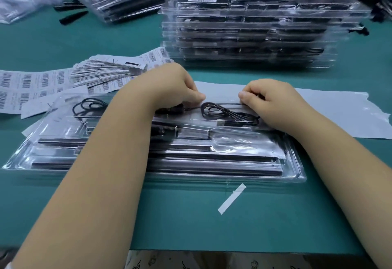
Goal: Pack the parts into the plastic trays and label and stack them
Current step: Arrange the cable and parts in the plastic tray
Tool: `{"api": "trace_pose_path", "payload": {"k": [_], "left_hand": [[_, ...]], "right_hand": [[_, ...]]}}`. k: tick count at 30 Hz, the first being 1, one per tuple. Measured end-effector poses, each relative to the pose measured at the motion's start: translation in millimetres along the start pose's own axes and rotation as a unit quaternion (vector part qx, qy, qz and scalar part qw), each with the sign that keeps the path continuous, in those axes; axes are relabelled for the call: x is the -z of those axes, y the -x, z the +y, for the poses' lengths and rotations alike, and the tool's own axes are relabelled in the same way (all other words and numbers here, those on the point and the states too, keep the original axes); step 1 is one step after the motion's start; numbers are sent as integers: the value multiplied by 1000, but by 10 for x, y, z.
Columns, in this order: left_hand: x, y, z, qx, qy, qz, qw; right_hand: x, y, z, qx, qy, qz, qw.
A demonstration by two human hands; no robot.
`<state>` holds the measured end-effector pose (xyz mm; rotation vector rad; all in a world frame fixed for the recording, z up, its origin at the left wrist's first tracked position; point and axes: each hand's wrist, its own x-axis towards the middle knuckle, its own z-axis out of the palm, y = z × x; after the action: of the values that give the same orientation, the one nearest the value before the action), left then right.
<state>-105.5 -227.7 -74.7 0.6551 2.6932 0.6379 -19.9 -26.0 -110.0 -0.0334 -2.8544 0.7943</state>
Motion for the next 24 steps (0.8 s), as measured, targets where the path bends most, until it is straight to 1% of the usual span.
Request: {"api": "trace_pose_path", "payload": {"k": [3,8,15,17,19,20,22,24], "left_hand": [[-27,-20,27,2,-2,5,1000],[-27,-6,50,15,-3,8,1000],[8,-35,156,8,-102,10,995],[138,-101,56,14,-115,56,992],[308,-191,-148,55,-144,132,979],[381,-226,-274,85,-165,157,970],[463,-256,-473,133,-207,169,954],[475,-297,-594,129,-219,160,954]], "right_hand": [[-9,2,12,6,13,-4,1000],[1,-3,-15,20,24,-36,999],[4,14,-32,23,-50,-30,998],[10,12,-31,22,-59,-33,997],[14,12,-24,21,-61,-35,997],[12,11,-20,22,-61,-34,997],[6,8,-12,21,-64,-33,997],[3,7,-4,18,-66,-34,997]]}}
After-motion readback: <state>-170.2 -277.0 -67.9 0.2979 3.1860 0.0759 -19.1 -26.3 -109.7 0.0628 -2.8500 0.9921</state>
